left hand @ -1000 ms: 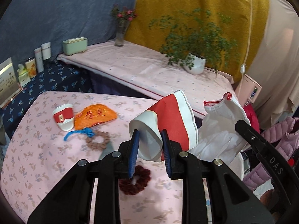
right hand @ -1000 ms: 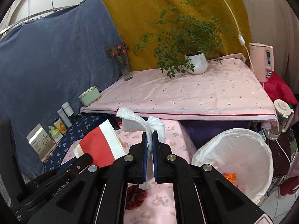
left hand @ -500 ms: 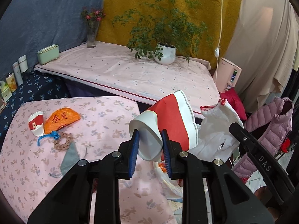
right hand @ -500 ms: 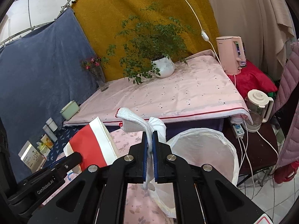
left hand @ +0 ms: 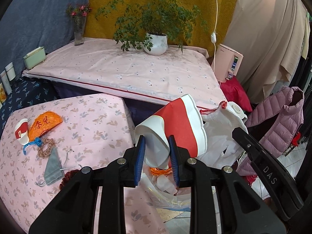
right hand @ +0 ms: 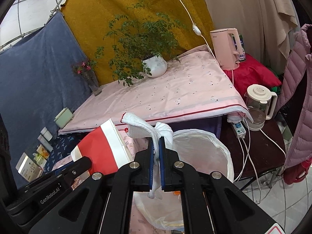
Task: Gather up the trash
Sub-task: 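Carry the bag and cup over the bin and open both tools, then move both open tools back over the remaining table trash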
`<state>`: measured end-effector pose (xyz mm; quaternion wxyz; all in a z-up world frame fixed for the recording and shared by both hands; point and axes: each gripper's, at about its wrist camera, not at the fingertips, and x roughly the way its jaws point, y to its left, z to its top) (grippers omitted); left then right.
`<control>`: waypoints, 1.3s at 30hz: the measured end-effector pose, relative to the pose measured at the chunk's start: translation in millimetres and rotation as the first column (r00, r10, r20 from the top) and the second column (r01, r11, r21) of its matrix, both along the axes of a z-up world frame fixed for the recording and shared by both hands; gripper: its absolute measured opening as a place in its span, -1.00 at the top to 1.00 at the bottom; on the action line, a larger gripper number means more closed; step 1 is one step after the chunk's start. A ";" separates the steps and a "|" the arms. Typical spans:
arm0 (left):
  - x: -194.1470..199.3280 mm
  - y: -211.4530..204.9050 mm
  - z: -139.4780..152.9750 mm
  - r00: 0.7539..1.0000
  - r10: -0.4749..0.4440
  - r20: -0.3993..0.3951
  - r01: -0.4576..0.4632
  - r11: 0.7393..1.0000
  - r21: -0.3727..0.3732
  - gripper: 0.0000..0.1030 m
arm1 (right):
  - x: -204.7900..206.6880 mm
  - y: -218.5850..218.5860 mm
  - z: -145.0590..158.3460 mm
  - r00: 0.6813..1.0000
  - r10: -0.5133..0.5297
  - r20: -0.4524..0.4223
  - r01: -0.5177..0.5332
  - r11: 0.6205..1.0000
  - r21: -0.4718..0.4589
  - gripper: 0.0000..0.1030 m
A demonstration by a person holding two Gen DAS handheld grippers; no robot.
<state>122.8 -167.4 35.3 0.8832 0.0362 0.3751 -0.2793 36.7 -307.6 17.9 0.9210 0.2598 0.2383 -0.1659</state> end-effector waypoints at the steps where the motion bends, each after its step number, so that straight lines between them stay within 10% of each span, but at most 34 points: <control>1: 1.0 -2.8 -1.7 1.000 -0.003 -0.006 0.003 1.000 0.002 0.54 | 0.4 -1.5 -1.0 1.000 -0.002 -0.002 0.002 1.000 0.002 0.90; 13: 8.2 -18.3 -12.4 1.000 0.005 -0.001 -0.005 1.000 0.013 0.20 | 9.5 -13.2 -12.5 1.000 -0.013 -0.020 0.013 1.000 0.017 0.76; 39: 15.7 31.1 -17.0 0.995 0.099 -0.006 -0.099 0.995 -0.003 0.19 | 21.6 35.0 -5.4 0.996 0.069 -0.048 -0.071 0.996 -0.044 0.51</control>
